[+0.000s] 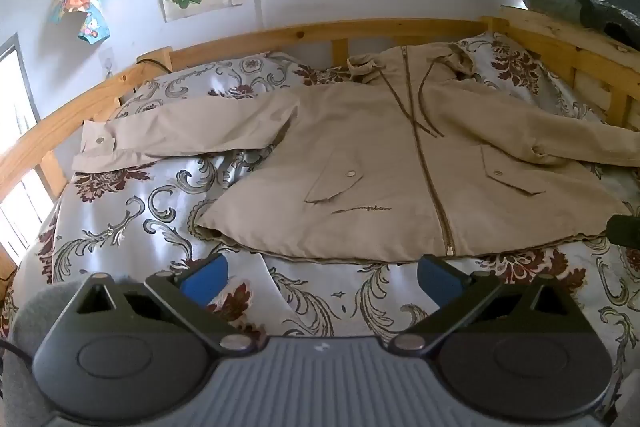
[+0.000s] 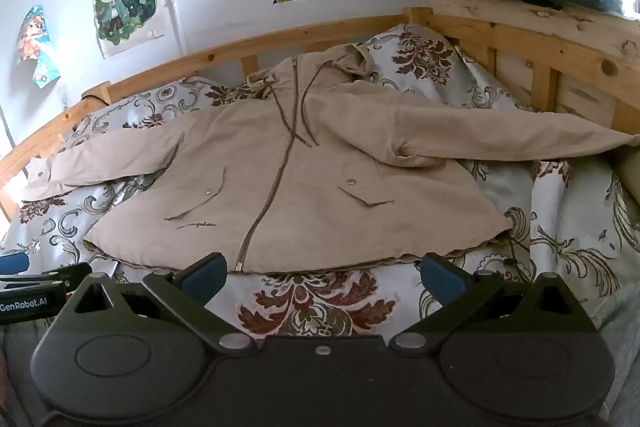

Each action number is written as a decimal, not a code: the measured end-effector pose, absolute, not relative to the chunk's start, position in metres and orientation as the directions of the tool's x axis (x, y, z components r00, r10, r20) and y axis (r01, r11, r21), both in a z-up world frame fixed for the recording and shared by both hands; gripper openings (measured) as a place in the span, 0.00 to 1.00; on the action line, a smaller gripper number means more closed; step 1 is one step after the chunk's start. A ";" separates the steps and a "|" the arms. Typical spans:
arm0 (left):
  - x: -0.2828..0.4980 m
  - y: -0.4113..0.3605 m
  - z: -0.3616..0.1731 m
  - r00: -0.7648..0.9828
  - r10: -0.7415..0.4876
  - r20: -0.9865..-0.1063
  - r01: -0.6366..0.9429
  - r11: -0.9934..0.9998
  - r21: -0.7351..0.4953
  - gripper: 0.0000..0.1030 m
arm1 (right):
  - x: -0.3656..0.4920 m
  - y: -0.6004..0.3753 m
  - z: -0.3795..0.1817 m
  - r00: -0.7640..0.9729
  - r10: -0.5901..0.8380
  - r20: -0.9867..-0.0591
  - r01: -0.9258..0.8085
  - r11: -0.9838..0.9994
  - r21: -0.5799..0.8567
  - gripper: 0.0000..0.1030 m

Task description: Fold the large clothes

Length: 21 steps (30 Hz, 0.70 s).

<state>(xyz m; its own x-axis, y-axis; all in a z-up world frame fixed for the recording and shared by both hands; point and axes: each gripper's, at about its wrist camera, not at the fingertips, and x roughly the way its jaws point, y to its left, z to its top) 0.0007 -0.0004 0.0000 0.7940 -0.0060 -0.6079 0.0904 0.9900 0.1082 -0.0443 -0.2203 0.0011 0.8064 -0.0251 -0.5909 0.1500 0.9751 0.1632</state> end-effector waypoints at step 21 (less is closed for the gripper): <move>-0.002 -0.002 0.000 0.802 -0.009 -0.597 0.091 0.990 0.109 0.99 | -0.045 -0.220 0.001 0.809 -0.025 -0.587 0.150 0.975 0.166 1.00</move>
